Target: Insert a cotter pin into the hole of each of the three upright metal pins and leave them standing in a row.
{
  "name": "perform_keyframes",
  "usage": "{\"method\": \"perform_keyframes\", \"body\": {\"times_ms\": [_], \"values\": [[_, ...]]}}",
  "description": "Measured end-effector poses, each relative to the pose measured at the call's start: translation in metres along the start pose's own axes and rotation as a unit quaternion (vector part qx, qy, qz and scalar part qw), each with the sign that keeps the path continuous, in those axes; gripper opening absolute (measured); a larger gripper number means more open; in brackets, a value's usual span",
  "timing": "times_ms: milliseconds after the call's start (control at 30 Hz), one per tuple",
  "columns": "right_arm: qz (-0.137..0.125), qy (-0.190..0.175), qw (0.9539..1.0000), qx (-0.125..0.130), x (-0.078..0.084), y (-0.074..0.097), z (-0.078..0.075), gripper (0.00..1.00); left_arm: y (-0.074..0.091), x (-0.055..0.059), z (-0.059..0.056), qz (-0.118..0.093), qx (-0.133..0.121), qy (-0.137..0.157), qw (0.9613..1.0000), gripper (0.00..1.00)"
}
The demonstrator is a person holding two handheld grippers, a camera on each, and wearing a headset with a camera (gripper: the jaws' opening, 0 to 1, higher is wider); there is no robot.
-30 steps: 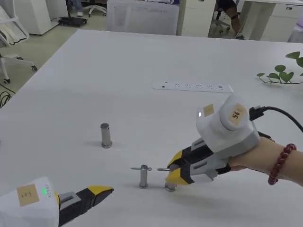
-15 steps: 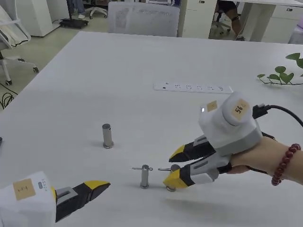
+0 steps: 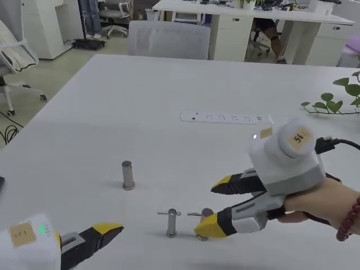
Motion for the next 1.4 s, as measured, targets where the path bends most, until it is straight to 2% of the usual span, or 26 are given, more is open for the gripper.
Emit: {"method": "perform_keyframes", "body": {"times_ms": [200,500,600,767,1167,1267,1400], "values": [[-0.018,-0.018,0.9995,0.018,-0.003,0.013,0.004,0.69,0.006,-0.004,0.002,-0.004,-0.013,0.005,0.9999,0.82],[-0.041,-0.034,0.9975,0.046,0.000,0.033,0.014,0.76,0.012,-0.008,0.001,-0.006,-0.022,0.001,0.9997,0.82],[-0.044,-0.034,0.9969,0.055,0.002,0.040,0.016,0.77,0.013,-0.008,0.000,0.000,-0.024,-0.003,0.9997,0.81],[-0.064,-0.045,0.9940,0.077,0.004,0.054,0.019,0.79,0.015,-0.009,0.001,0.000,-0.030,-0.001,0.9996,0.81],[-0.086,-0.061,0.9893,0.101,0.018,0.079,0.030,0.87,0.021,-0.012,0.004,0.008,-0.048,0.002,0.9988,0.79],[-0.089,-0.061,0.9884,0.106,0.021,0.084,0.033,0.89,0.023,-0.014,0.005,0.006,-0.054,0.005,0.9985,0.78],[-0.095,-0.065,0.9868,0.114,0.024,0.089,0.035,0.90,0.023,-0.017,0.006,-0.006,-0.064,0.016,0.9978,0.78]]}}
Point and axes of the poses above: the centre of the closed fingertips' face, and the gripper's own axes: y roughly backward along the fingers, z roughly to its left, x roughly out of its underside, the point moved 4 cm from there along y, roughly backward along the fingers, and after that the axes turned 15 degrees about -z, right-handed, at the moved point
